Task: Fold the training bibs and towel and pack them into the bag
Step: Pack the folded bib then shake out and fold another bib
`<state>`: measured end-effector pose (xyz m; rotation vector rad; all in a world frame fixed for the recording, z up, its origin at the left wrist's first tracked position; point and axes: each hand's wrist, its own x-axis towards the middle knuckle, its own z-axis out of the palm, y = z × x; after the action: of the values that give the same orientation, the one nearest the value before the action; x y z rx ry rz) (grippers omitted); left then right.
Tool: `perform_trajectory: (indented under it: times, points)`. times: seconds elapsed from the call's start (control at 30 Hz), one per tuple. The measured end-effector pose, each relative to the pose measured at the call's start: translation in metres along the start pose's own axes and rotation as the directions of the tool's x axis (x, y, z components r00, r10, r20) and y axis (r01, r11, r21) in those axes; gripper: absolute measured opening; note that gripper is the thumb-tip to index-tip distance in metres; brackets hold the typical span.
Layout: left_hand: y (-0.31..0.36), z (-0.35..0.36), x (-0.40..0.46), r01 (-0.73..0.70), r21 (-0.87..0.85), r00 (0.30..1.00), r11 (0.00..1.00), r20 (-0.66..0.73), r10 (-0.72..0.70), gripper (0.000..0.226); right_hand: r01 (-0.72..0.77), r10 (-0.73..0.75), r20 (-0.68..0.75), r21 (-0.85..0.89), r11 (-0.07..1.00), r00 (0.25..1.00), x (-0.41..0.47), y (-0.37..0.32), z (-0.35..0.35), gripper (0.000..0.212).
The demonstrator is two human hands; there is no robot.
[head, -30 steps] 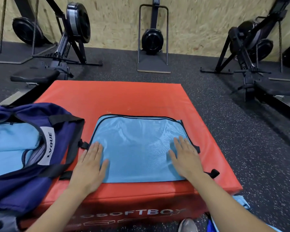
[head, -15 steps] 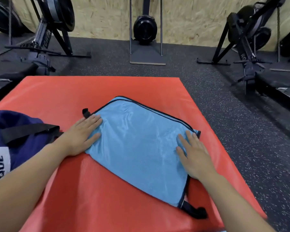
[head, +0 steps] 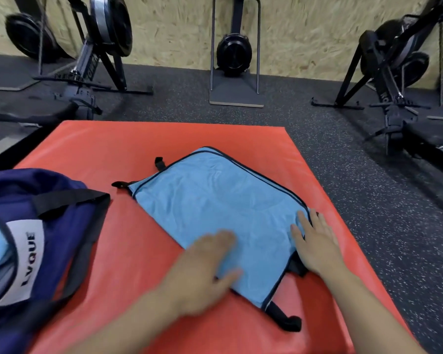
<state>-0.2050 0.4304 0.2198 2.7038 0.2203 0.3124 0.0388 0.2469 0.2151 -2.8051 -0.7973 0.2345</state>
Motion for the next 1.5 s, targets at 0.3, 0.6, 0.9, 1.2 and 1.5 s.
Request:
perform_trajectory:
  times: [0.3,0.6,0.9,1.2,1.5]
  points:
    - [0.04,0.026,-0.057,-0.067,0.187,0.995,0.98,-0.058,0.079,0.041,0.031,-0.027,0.064,-0.058,0.998,0.998,-0.052,0.001,-0.008,0.061]
    - [-0.035,-0.028,-0.136,0.085,0.26,0.989,0.962,-0.142,-0.049,0.04,0.346,-0.34,0.141,-0.02,0.938,0.93,-0.123,0.02,-0.019,0.118]
    - [-0.046,-0.057,-0.211,0.207,0.165,0.978,0.964,-0.004,-0.209,0.039,0.51,-0.498,0.184,-0.019,0.86,0.847,-0.192,0.022,-0.001,0.091]
    - [-0.055,-0.055,-0.257,0.192,0.314,0.981,0.93,-0.052,-0.185,0.049,0.54,-0.516,0.252,-0.034,0.841,0.819,-0.176,0.077,-0.02,0.041]
    - [-0.054,-0.061,-0.243,0.033,0.417,0.998,0.908,-0.061,-0.009,0.045,0.704,-0.684,0.171,-0.127,0.699,0.709,-0.153,0.058,-0.017,0.085]
